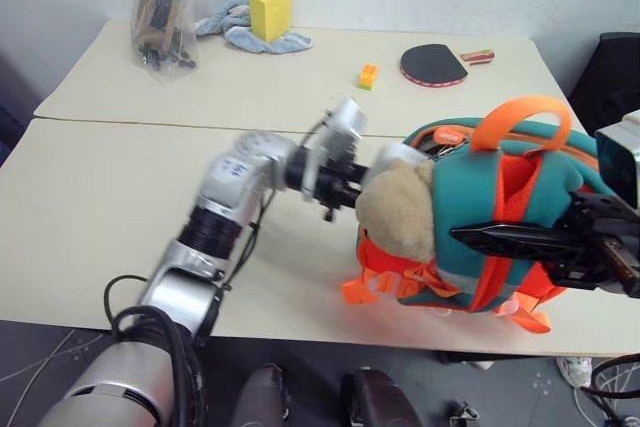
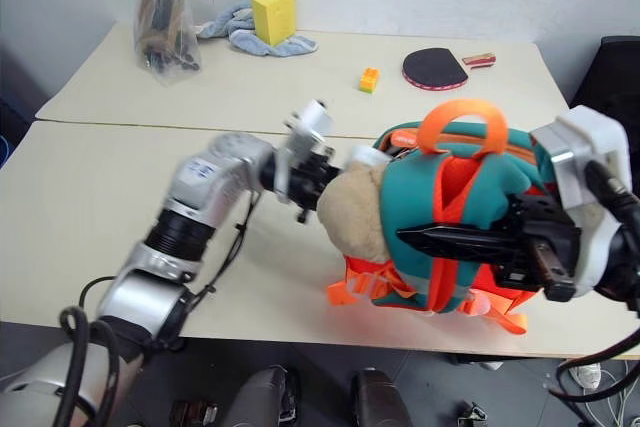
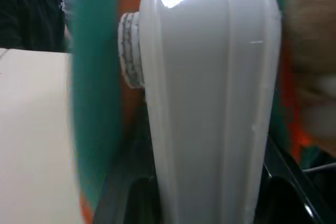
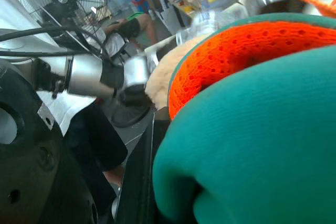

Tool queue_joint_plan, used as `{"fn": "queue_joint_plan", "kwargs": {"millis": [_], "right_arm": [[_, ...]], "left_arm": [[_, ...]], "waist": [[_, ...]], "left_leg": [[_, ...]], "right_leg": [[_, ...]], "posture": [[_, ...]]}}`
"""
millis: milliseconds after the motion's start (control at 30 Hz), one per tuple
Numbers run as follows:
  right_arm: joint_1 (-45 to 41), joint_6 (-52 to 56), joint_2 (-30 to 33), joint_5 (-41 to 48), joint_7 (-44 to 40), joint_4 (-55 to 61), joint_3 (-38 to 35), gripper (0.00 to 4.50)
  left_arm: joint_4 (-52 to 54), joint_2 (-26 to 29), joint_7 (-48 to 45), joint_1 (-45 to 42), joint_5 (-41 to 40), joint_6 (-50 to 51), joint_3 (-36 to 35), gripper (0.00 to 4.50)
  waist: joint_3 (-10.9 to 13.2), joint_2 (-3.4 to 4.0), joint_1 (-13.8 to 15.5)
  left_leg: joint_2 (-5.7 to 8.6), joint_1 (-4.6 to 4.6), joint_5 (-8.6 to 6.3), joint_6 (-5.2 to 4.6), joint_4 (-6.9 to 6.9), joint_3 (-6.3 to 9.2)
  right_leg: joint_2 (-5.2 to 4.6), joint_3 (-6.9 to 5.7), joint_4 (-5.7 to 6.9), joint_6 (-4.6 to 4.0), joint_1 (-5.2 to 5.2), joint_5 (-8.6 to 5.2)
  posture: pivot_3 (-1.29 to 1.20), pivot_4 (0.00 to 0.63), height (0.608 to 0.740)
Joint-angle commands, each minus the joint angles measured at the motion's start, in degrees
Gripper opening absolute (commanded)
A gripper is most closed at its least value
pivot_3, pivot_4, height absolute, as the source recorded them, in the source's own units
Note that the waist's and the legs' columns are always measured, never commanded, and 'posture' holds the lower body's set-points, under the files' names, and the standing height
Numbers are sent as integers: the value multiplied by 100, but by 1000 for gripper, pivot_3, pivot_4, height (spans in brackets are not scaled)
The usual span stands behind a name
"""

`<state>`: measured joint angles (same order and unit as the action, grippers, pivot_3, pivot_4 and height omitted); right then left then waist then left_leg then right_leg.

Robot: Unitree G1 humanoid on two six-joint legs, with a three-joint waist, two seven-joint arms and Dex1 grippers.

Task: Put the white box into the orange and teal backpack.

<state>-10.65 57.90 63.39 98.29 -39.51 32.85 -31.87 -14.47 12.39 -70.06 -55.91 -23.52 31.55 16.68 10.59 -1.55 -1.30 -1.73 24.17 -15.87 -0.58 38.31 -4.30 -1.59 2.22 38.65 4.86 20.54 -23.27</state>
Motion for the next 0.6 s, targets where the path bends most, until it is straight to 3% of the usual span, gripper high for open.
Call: {"fn": "queue_joint_plan", "kwargs": {"millis": [33, 133, 333, 600], "right_arm": [[106, -285, -163, 0, 305, 160, -36, 5], [367, -353, -297, -31, 397, 305, -79, 0], [911, -490, -445, -46, 423, 592, -246, 0], [1152, -696, -452, -156, 461, 638, -197, 0]], "left_arm": [[440, -219, 572, 76, 408, -139, 257, 1706], [611, -102, 605, 97, 186, 210, -24, 2622], [770, 717, 122, 75, -293, 505, -682, 4361], [912, 2122, -1205, -116, -1410, 1515, -1410, 4467]], "waist": [[0, 0, 2], [0, 1, -39], [-2, 4, -31], [-1, 5, -20]], "left_leg": [[2, 0, 0, 0, 0, 1], [-1, -3, 3, 2, -5, 1], [-5, -9, 19, 21, -22, 14], [-1, -7, 20, 22, -19, 33]], "right_leg": [[0, 0, 0, 0, -1, 0], [7, 0, 2, 0, -1, 0], [16, -6, 12, -1, 4, 0], [8, -22, 0, -2, -9, 0]], "posture": [[0, 150, 740], [0, 150, 740], [0, 150, 740], [0, 150, 740]]}}
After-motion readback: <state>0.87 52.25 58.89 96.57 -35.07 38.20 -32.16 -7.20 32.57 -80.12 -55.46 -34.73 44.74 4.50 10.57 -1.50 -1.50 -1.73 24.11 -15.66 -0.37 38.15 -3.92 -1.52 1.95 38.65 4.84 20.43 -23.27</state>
